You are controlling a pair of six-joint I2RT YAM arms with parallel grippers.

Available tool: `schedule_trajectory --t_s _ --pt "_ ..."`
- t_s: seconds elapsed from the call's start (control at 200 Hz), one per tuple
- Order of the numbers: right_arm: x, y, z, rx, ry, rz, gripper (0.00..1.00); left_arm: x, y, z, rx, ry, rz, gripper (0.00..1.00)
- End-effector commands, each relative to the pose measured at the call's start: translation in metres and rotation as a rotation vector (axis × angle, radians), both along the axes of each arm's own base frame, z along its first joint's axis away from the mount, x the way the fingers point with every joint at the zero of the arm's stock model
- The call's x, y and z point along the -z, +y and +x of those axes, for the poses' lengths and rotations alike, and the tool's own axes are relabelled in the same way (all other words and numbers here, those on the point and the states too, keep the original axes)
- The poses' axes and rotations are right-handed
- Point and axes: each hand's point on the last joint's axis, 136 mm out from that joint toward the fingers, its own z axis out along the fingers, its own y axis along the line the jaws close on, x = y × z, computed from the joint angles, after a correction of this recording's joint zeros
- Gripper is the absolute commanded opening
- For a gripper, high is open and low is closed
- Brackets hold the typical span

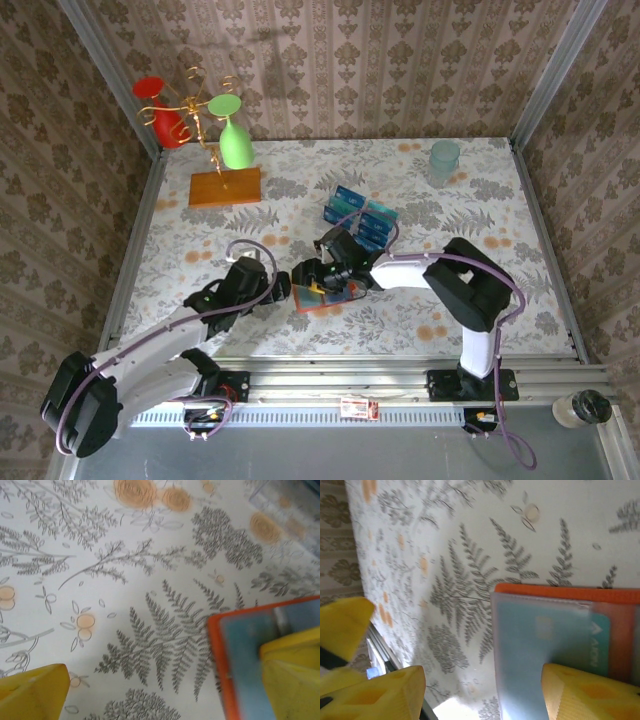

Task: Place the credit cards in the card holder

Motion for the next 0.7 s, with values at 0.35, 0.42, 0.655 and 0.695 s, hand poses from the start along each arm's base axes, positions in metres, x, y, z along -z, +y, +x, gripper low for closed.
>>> schedule_trajectory --t_s 0.35,0.42,0.655,0.695 --pt "-0.009 -0.004 -0.005 -0.001 0.007 0.014 0.63 -0.003 -0.009 0.010 0.000 -0.011 -0.030 1.00" --pt "-0.015 -0.010 -0.002 0.009 -0.002 0.014 0.63 -0.003 -0.012 0.012 0.007 -0.007 -0.036 1.00" --pt "-0.022 -0.028 0.006 0.048 -0.014 0.015 0.63 -0.008 -0.026 0.017 0.036 -0.007 -0.043 1.00" --pt "-0.022 -0.031 0.006 0.054 -0.014 0.014 0.63 -0.009 -0.029 0.018 0.042 -0.007 -0.043 1.00"
